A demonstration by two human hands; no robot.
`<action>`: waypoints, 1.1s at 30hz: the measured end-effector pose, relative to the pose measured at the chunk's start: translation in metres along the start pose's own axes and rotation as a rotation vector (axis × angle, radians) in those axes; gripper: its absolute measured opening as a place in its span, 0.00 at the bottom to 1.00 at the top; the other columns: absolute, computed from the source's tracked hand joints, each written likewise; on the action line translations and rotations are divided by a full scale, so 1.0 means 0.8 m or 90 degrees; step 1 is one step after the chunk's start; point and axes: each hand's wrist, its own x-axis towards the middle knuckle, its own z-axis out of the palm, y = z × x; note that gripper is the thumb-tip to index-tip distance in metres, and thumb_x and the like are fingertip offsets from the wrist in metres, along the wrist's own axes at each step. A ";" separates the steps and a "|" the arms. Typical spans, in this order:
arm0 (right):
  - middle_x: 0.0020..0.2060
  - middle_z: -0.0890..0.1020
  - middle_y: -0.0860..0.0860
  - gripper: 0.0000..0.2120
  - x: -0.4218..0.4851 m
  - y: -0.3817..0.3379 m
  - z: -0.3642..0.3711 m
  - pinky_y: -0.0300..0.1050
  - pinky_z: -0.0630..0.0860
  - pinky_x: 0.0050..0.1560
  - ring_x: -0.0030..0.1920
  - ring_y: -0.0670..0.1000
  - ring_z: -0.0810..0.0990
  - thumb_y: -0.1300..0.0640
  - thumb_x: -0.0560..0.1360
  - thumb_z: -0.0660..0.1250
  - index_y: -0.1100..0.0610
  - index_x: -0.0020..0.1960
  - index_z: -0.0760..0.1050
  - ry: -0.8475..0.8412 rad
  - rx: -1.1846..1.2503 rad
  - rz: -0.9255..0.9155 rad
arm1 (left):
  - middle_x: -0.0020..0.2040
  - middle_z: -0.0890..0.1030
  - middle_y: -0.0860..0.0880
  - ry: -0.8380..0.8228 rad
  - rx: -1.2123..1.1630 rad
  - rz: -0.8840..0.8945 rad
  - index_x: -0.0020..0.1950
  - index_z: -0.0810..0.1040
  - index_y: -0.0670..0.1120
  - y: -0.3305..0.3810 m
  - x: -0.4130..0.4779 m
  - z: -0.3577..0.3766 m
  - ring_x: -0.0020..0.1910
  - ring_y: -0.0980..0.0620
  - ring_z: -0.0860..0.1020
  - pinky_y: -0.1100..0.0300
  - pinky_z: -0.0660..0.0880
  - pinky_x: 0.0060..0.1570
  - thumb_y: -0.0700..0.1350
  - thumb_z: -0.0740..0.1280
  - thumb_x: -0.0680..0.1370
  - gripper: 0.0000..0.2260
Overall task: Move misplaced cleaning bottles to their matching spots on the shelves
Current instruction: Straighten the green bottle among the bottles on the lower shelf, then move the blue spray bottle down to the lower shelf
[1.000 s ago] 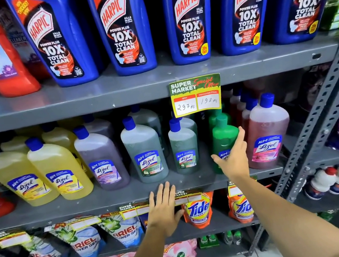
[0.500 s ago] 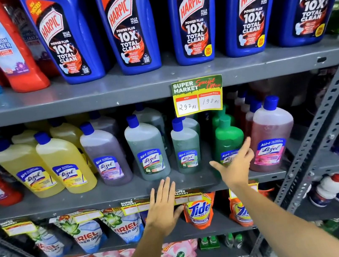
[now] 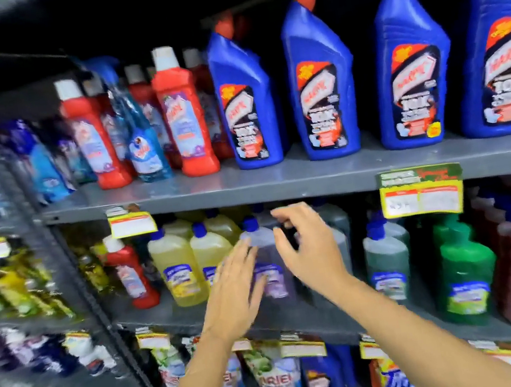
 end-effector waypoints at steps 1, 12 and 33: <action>0.50 0.79 0.54 0.12 0.021 -0.018 0.015 0.47 0.75 0.54 0.50 0.55 0.78 0.61 0.73 0.65 0.59 0.55 0.78 -0.004 -0.006 -0.024 | 0.77 0.61 0.45 0.019 0.017 -0.005 0.76 0.63 0.43 -0.021 0.002 -0.028 0.75 0.47 0.60 0.48 0.62 0.71 0.52 0.56 0.81 0.25; 0.53 0.78 0.52 0.13 0.158 -0.115 0.137 0.48 0.75 0.54 0.55 0.53 0.77 0.59 0.74 0.65 0.57 0.58 0.77 -0.014 -0.039 -0.110 | 0.75 0.64 0.41 0.116 0.205 -0.030 0.74 0.65 0.40 -0.208 0.016 -0.208 0.74 0.43 0.63 0.44 0.64 0.69 0.52 0.57 0.81 0.25; 0.70 0.68 0.59 0.43 0.347 -0.097 0.340 0.56 0.73 0.57 0.66 0.63 0.71 0.49 0.72 0.71 0.56 0.77 0.49 -0.071 -0.150 0.177 | 0.75 0.66 0.49 0.218 0.080 -0.062 0.70 0.72 0.46 -0.388 0.086 -0.164 0.76 0.52 0.58 0.47 0.52 0.74 0.61 0.48 0.82 0.27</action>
